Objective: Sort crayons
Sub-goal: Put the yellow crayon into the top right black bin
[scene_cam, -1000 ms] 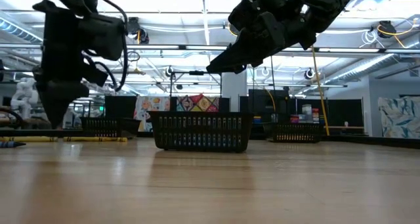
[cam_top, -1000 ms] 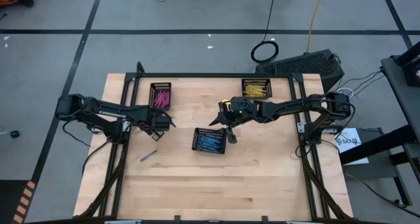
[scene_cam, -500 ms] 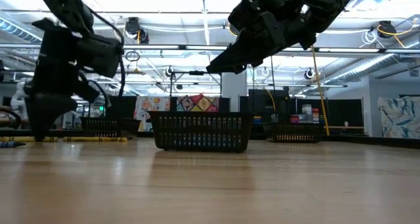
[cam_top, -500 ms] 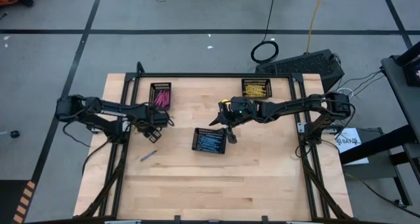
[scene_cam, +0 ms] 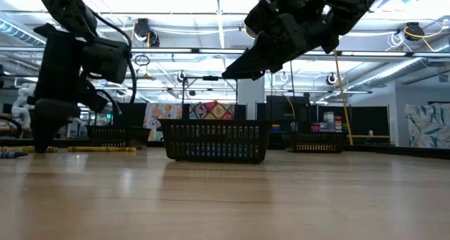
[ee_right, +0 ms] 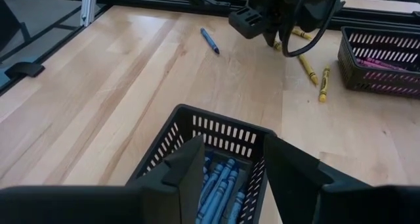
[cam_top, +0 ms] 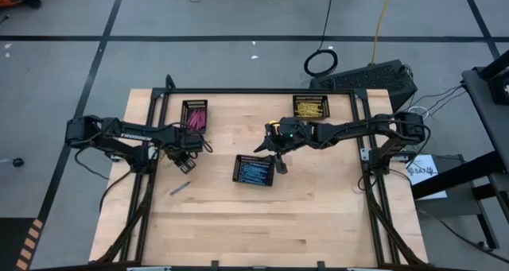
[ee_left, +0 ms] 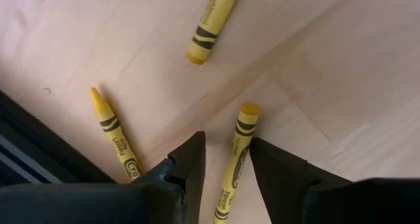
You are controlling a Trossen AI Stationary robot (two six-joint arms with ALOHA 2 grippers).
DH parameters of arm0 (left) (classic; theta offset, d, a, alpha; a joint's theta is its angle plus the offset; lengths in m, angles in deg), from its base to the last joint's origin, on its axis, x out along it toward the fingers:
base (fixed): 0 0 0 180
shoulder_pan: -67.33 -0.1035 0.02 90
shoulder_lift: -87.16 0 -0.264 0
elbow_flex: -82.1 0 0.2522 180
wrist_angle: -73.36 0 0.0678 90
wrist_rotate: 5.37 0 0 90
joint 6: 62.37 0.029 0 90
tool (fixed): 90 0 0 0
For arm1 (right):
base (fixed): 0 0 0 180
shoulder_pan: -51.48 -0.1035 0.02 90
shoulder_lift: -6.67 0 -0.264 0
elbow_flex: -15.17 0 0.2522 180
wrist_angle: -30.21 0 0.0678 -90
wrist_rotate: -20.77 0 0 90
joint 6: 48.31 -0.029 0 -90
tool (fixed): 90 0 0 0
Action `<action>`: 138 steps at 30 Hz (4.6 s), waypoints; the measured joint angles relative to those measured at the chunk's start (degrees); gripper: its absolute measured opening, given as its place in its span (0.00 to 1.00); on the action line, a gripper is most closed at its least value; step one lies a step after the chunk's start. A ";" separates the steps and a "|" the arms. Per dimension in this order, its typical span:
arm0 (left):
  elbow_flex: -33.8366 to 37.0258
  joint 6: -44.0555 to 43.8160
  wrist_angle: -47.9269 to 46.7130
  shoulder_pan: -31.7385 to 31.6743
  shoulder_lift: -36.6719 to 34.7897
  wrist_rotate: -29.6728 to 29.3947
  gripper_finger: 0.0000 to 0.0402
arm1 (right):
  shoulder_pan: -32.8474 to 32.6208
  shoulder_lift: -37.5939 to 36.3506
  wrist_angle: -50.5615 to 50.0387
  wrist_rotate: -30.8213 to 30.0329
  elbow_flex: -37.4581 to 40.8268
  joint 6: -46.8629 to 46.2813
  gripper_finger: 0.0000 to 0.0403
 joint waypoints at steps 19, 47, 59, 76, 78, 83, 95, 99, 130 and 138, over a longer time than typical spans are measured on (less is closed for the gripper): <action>-1.27 1.03 -1.86 1.59 -1.70 0.45 0.02 | 0.02 -9.95 -11.57 -1.32 0.00 3.51 0.36; -6.72 9.52 36.02 14.67 -11.02 -23.25 0.00 | 3.85 -3.44 -1.98 -3.00 4.72 5.74 0.36; -6.85 24.70 59.47 16.41 -9.92 -23.96 0.00 | 3.82 1.36 5.47 -3.17 1.87 -1.38 0.36; -6.83 33.00 64.95 18.49 -2.75 -23.77 0.00 | 1.30 0.24 -1.45 -2.86 -6.30 1.40 0.46; -6.83 33.51 64.79 18.49 -2.75 -23.78 0.00 | 0.77 1.63 0.56 -2.86 -6.23 0.97 0.45; -6.83 33.94 64.96 18.49 -2.75 -23.77 0.00 | 0.28 4.30 7.90 -3.00 -6.21 -1.54 0.43; -6.83 33.94 64.56 18.49 -2.75 -23.77 0.00 | -0.34 4.63 10.63 -8.94 -6.58 -5.97 0.41; -6.83 33.96 64.57 18.49 -2.75 -23.77 0.00 | -0.52 4.63 10.63 -8.91 -6.58 -5.73 0.39; -6.83 33.88 63.63 18.43 -2.86 -23.81 0.29 | 0.14 5.50 17.31 -15.37 -4.04 -8.26 0.01; -6.79 30.96 53.93 18.45 -8.46 -27.22 0.57 | 6.78 -4.43 25.40 -25.06 11.91 -14.04 0.00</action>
